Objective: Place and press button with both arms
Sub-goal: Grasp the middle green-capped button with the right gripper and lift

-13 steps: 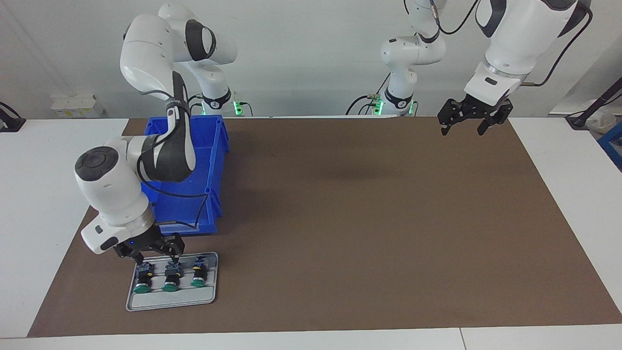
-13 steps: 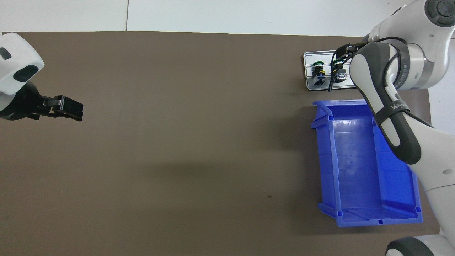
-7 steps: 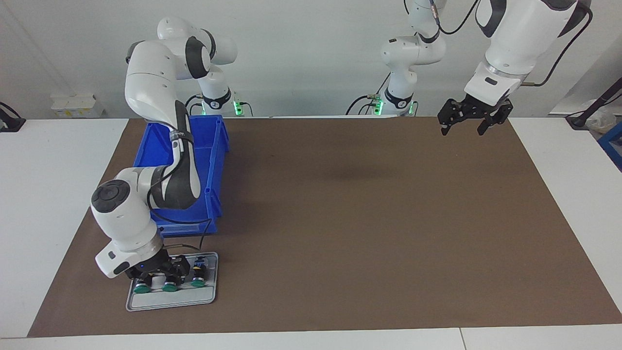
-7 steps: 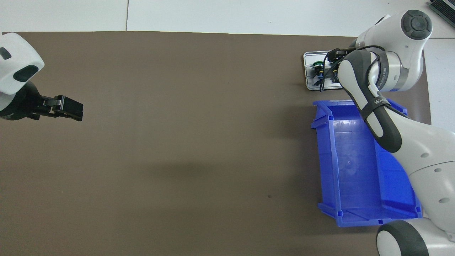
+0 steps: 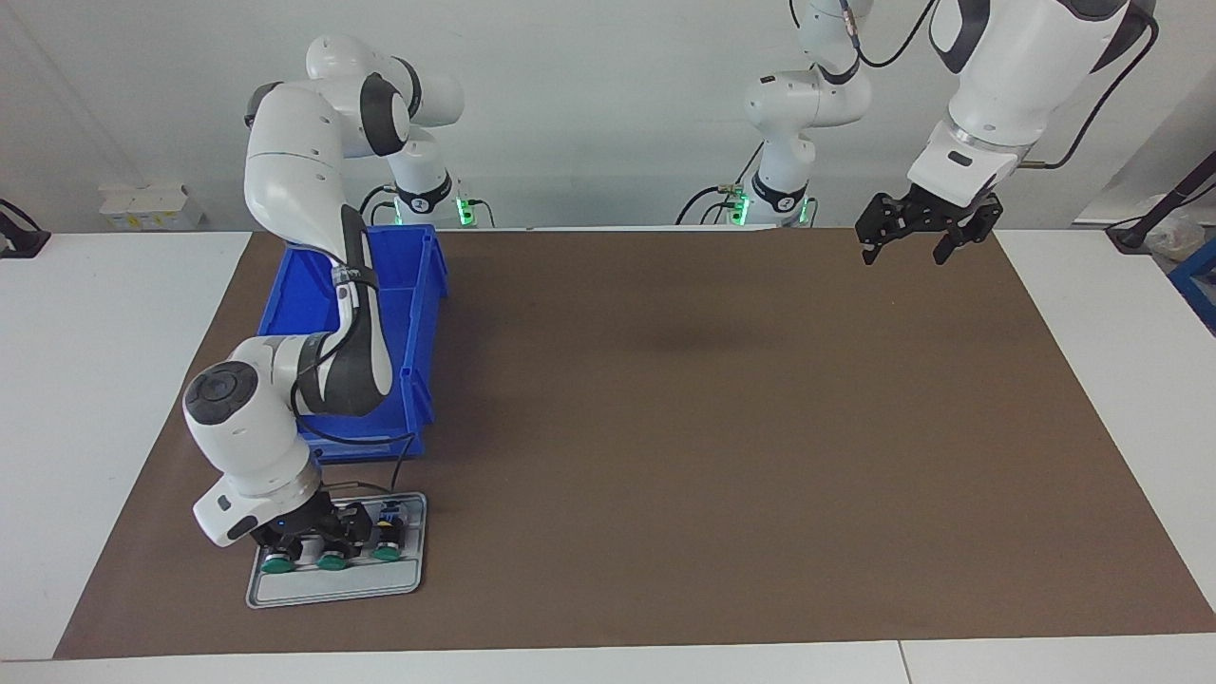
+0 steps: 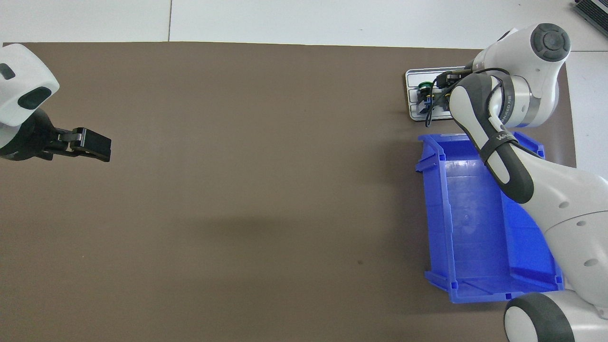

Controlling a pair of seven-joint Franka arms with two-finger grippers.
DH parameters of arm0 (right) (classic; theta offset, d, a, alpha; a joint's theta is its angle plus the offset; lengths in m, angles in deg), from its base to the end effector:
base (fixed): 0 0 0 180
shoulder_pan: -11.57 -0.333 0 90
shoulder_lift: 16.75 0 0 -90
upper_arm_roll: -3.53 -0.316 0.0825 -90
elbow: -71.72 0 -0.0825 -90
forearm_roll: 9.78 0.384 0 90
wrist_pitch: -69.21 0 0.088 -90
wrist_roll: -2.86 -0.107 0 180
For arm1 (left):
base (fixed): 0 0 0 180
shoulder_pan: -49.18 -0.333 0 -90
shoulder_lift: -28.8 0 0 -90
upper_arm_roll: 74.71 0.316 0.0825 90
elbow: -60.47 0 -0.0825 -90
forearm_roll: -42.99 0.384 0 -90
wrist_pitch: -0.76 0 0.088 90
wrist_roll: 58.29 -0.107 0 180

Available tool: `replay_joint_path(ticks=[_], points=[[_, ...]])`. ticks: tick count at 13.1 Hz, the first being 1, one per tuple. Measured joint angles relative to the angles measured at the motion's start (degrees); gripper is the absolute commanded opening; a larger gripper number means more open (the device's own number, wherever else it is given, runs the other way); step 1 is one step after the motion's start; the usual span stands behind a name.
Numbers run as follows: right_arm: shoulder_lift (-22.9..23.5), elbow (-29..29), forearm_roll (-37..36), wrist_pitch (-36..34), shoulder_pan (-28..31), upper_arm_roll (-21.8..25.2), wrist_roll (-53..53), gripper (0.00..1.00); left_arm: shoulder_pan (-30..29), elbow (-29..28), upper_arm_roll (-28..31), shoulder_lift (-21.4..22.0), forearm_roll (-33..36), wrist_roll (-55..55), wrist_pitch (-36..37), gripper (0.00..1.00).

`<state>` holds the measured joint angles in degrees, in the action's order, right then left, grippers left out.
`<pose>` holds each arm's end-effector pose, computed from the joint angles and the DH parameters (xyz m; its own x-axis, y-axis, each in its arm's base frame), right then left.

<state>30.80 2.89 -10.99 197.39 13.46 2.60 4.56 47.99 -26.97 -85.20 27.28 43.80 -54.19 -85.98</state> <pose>0.7774 -0.0174 0.3020 0.9787 0.0187 0.2043 0.0164 -0.9998 0.0130 0.5501 -0.0870 0.6261 0.9952 -0.0898 -0.0375 -0.0903 -0.9958 -0.0120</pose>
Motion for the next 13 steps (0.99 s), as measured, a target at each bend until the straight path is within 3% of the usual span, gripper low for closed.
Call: replay_joint_path(ticks=[1,2,4,9,13], points=[[-0.01,-0.8,0.04,0.79,0.0,-0.02,0.0,0.71,0.0,0.0,0.0,0.0,0.0,0.0,0.0,1.0],[-0.05,-1.16,0.05,1.0,0.0,-0.02,0.0,0.41,0.0,0.0,0.0,0.0,0.0,0.0,0.0,1.0],[-0.4,-1.61,0.06,1.05,0.0,-0.04,0.0,0.0,0.0,0.0,0.0,0.0,0.0,0.0,0.0,1.0],[-1.37,-1.75,0.07,1.18,-0.06,-0.08,0.0,0.0,0.0,0.0,0.0,0.0,0.0,0.0,0.0,1.0],[-6.99,-1.76,0.08,-1.59,-0.48,-0.18,-4.56,0.0,0.0,0.0,0.0,0.0,0.0,0.0,0.0,1.0]])
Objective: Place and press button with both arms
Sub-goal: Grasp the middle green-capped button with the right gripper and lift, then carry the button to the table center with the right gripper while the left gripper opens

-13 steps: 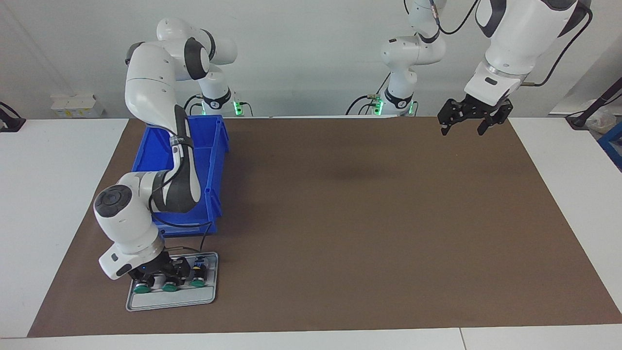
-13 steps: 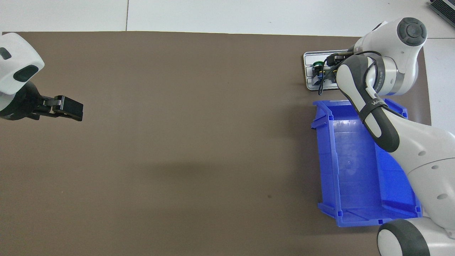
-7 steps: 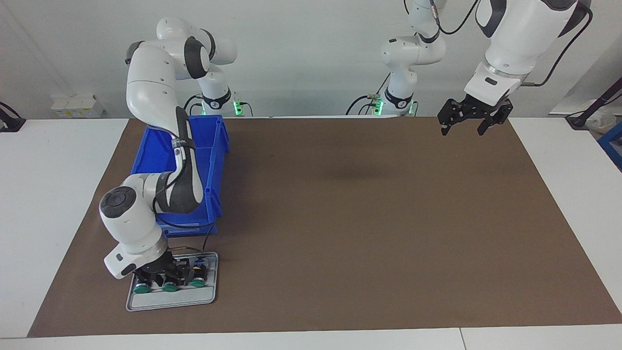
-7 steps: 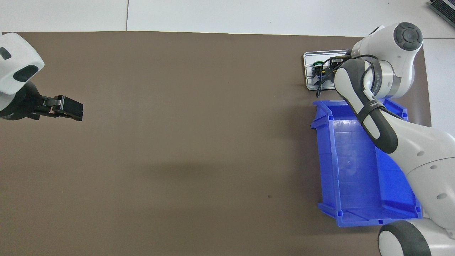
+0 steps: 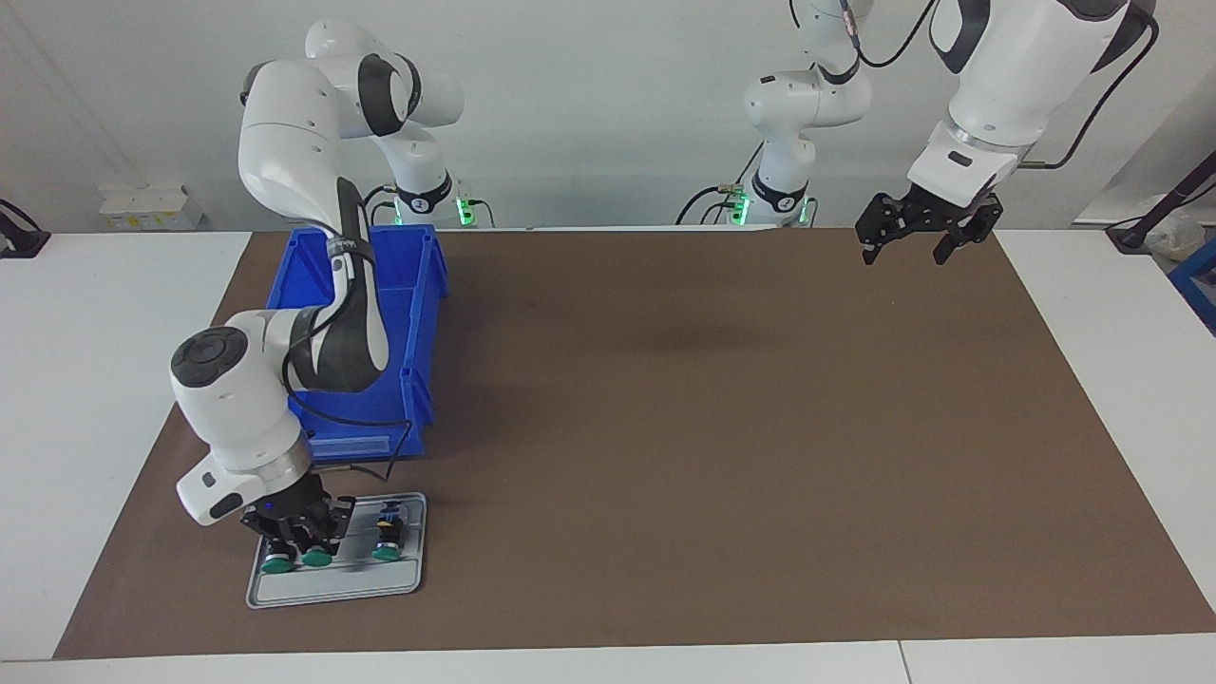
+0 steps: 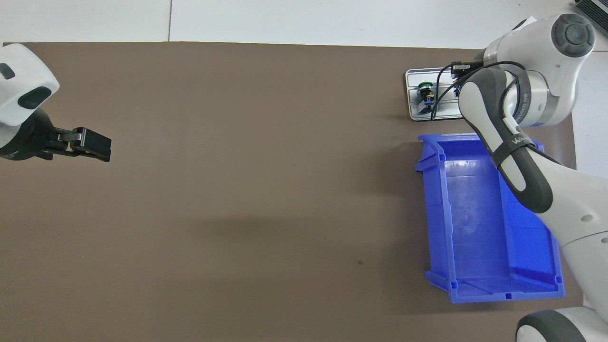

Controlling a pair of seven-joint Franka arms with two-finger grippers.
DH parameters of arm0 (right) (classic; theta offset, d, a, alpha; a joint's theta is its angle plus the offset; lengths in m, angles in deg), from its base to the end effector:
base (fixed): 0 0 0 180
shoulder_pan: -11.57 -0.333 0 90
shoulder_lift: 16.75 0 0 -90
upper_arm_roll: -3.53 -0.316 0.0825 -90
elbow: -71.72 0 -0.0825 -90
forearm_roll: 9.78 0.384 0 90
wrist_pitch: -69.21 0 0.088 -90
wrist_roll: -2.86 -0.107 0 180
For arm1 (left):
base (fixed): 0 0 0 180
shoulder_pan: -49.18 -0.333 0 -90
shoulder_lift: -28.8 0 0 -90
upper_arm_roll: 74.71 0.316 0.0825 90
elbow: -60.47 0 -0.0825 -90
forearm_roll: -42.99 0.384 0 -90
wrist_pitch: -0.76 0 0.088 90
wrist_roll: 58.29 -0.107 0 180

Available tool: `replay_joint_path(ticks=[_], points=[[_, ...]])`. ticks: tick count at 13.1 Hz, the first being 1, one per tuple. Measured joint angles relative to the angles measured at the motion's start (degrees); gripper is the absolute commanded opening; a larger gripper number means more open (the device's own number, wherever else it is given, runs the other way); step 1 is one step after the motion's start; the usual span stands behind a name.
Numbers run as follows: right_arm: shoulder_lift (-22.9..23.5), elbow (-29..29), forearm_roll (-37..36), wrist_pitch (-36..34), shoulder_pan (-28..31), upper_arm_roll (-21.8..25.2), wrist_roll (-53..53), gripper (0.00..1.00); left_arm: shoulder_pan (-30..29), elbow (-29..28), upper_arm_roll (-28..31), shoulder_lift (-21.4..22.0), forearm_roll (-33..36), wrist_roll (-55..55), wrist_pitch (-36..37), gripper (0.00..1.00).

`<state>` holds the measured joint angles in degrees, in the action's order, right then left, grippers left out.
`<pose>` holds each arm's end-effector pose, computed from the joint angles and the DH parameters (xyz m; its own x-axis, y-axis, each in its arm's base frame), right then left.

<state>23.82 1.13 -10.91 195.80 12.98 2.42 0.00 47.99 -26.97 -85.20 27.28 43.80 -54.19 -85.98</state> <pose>0.7693 -0.0088 0.3780 0.9626 -0.0510 0.2661 -0.0509 -0.9987 -0.0075 0.5501 -0.0870 0.6261 0.9952 -0.0898 -0.0375 -0.0903 -0.9958 -0.0120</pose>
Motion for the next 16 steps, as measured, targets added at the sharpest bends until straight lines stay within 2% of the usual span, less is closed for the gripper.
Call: replay_joint_path(ticks=[4,9,12,16], points=[[-4.06,-0.05,-0.15,-5.17,-6.46,-0.1,-25.11,0.0,0.0,0.0,0.0,0.0,0.0,0.0,0.0,1.0],[-4.08,-0.31,-5.26,-6.07,-18.72,0.04,-70.75,0.0,0.0,0.0,0.0,0.0,0.0,0.0,0.0,1.0],[-4.04,-0.49,-9.95,-8.96,-26.08,0.01,-92.94,0.0,0.0,0.0,0.0,0.0,0.0,0.0,0.0,1.0],[-3.44,-1.24,-11.62,-9.53,-33.63,-0.13,-112.89,0.0,0.01,0.0,-0.26,0.0,0.0,0.0,0.0,1.0]])
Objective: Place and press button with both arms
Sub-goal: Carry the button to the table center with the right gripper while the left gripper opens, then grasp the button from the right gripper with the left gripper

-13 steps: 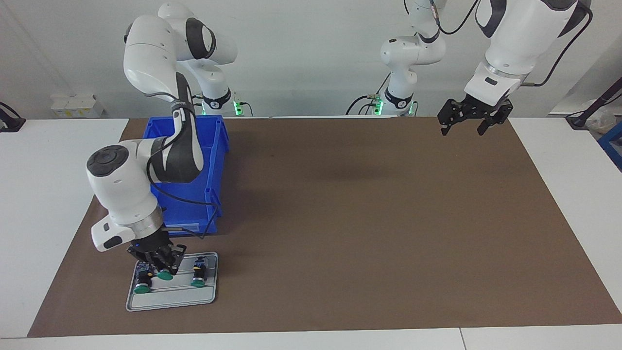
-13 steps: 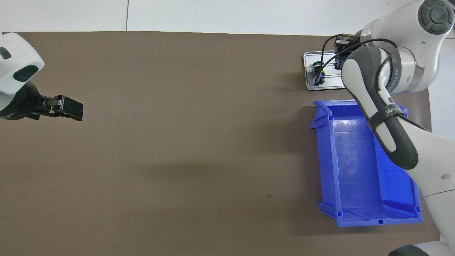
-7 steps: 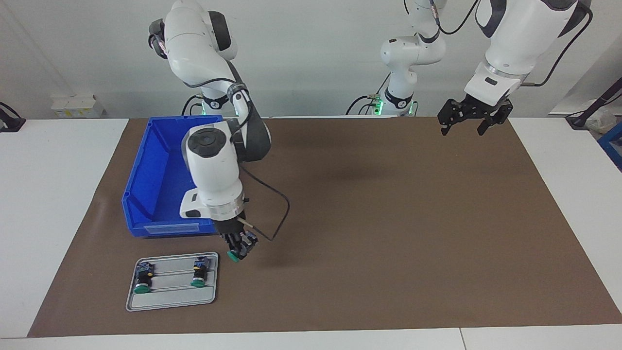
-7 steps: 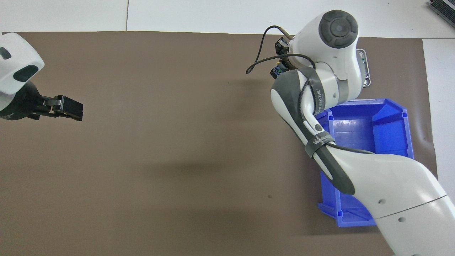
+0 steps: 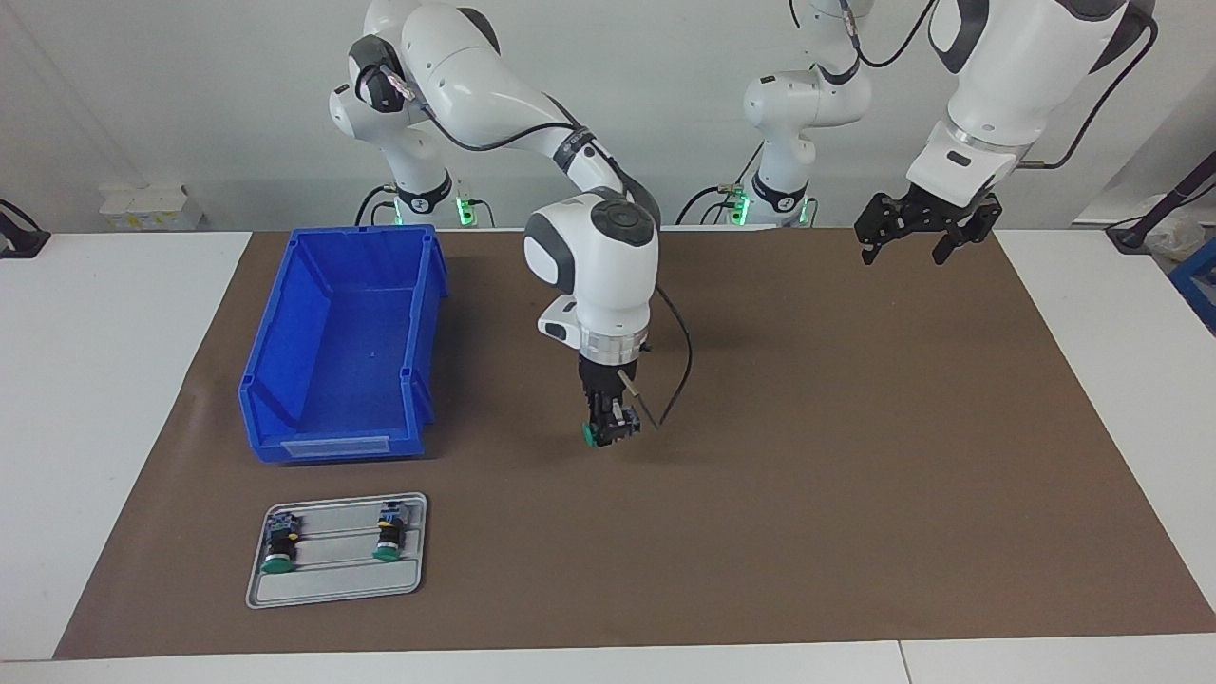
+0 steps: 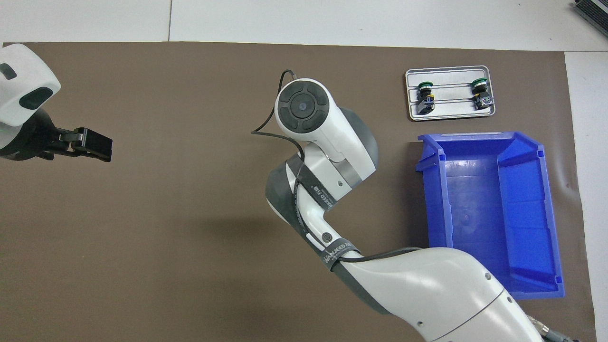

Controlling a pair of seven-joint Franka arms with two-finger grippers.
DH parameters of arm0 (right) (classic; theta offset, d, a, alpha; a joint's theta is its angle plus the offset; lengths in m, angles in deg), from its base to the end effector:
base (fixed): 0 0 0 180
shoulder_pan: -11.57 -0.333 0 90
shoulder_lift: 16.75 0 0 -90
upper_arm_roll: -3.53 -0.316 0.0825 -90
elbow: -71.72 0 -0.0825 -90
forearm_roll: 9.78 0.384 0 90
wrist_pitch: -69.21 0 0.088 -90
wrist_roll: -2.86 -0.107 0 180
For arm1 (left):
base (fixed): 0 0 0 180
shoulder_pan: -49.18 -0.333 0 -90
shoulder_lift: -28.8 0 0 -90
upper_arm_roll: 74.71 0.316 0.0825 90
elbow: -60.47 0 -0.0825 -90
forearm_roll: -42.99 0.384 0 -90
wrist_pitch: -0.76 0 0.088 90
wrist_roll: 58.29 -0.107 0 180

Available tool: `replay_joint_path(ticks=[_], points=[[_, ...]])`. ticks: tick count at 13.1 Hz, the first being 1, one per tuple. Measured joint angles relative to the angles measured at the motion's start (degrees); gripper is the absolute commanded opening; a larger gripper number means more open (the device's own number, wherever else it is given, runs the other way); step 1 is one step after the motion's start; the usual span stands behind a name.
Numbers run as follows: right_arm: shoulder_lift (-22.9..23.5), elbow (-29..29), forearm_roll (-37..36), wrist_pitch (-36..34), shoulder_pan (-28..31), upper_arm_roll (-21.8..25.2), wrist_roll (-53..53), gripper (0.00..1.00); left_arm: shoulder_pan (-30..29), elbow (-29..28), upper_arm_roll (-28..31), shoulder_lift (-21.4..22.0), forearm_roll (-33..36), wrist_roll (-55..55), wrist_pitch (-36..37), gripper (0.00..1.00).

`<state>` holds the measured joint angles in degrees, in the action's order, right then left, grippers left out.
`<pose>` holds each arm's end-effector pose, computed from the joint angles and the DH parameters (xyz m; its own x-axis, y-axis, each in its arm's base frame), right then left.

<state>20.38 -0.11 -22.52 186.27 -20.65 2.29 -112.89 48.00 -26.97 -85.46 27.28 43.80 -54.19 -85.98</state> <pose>0.6339 0.3994 0.3961 0.2014 -0.9722 0.1191 -0.9534 -0.2224 -0.2037 0.5497 -0.0896 0.6261 0.9948 -0.0945 -0.0375 -0.0950 -0.9954 -0.0119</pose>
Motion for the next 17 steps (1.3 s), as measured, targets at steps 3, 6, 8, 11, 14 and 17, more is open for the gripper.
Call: replay_joint_path(ticks=[3,6,8,11,14,17], points=[[1.47,-0.37,0.0,-0.29,-4.19,-0.08,-9.93,0.0,0.0,0.0,-0.11,0.03,0.0,-0.08,0.0,1.0],[2.96,-0.39,0.01,-0.29,-6.59,-0.07,-15.16,0.0,0.01,-0.26,-0.23,0.06,-0.29,-5.91,0.0,1.0],[2.97,-0.35,0.7,-0.25,-6.54,-0.07,-16.36,0.0,0.01,-1.2,-0.21,0.25,-1.0,-14.93,-0.38,1.0],[2.99,-1.33,2.49,-0.12,-6.8,-0.19,-18.66,0.0,-0.01,-2.97,-0.02,0.63,-3.2,-29.87,-4.24,1.0],[2.8,-4.94,2.59,2.28,-7.22,-0.23,-19.42,0.0,-0.67,-5.98,0.25,1.65,-7.0,-45.34,-7.65,1.0],[1.9,-7.05,2.58,2.38,-7.27,-0.26,-19.39,0.51,-1.41,-10.49,0.3,3.52,-7.87,-57.75,-10.98,1.0]])
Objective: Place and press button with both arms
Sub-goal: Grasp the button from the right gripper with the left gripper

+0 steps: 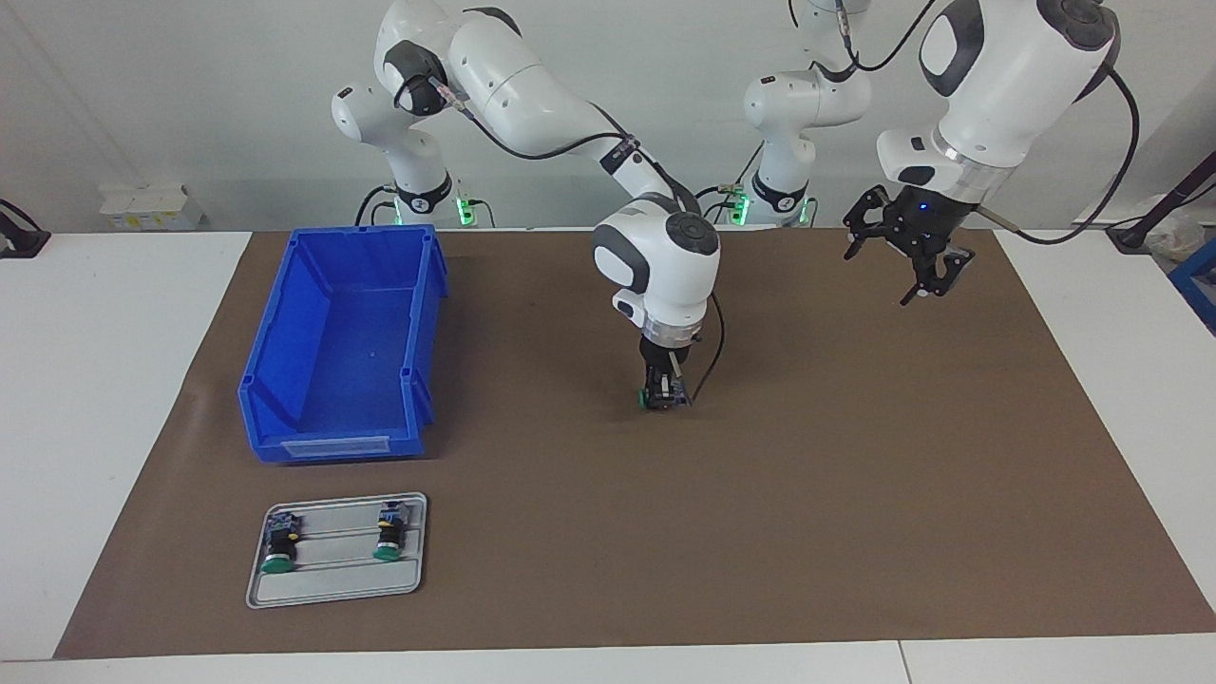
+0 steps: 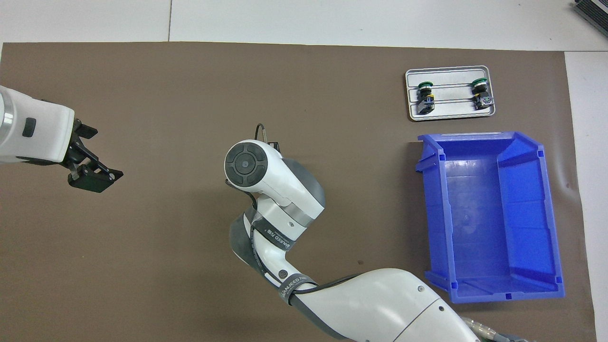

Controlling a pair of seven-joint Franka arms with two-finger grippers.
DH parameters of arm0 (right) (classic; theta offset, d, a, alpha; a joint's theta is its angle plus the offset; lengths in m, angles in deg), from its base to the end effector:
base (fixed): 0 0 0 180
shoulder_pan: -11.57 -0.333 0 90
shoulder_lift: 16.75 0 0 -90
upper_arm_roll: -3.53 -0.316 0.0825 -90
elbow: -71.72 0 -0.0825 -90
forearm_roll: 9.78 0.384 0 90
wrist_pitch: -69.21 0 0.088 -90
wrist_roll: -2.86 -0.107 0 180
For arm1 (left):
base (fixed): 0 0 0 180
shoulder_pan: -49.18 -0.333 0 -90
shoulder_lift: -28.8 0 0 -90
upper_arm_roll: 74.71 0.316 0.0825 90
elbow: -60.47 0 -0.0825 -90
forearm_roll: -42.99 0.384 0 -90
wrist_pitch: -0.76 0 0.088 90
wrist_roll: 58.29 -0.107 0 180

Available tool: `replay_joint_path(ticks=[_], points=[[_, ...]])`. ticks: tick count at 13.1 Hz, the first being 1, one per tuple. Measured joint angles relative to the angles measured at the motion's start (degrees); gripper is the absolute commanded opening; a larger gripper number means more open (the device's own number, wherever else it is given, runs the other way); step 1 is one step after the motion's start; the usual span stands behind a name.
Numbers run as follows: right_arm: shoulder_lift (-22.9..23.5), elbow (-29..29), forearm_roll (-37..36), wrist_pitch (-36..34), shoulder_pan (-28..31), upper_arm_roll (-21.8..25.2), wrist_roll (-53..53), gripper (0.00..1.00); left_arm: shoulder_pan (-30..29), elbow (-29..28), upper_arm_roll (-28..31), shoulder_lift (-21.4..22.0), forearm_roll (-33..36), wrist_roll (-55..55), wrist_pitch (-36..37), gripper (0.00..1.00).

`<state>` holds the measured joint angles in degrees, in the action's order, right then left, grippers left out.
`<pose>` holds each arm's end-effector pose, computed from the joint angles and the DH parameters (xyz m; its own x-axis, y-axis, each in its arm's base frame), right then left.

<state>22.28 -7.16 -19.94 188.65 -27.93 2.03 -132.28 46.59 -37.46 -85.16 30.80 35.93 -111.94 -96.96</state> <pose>0.5610 0.4707 0.3157 0.0021 -0.9965 0.0833 -0.9934 -0.0116 -0.1141 0.5464 -0.0887 0.5902 0.4890 -0.8652 0.1110 -0.8721 -0.4872 0.0448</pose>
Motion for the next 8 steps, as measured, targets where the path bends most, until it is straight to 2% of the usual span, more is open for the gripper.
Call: replay_joint_path(ticks=[1,3,4,6,8], points=[[-0.35,-0.5,0.0,0.0,-0.08,-0.04,0.13,0.53,-0.01,-1.1,-0.02,0.49,-0.08,-2.74,-1.02,1.0],[-0.92,-1.22,0.0,0.0,-0.63,-0.1,0.27,0.66,0.01,-2.21,-0.23,1.0,-0.65,-6.13,-2.98,1.0],[-1.09,-1.38,0.0,0.0,-0.83,-0.12,0.27,0.77,0.14,-2.64,-0.47,1.0,-1.21,-6.88,-4.26,1.0],[-1.53,-1.38,0.0,0.06,-0.66,-0.09,0.27,0.9,1.6,-4.39,-0.9,0.97,-1.53,-7.39,-7.05,1.0],[-3.24,-1.4,0.22,0.12,0.67,0.01,1.28,0.98,4.05,-7.1,-1.09,0.75,-1.58,-7.38,-11.16,1.0]])
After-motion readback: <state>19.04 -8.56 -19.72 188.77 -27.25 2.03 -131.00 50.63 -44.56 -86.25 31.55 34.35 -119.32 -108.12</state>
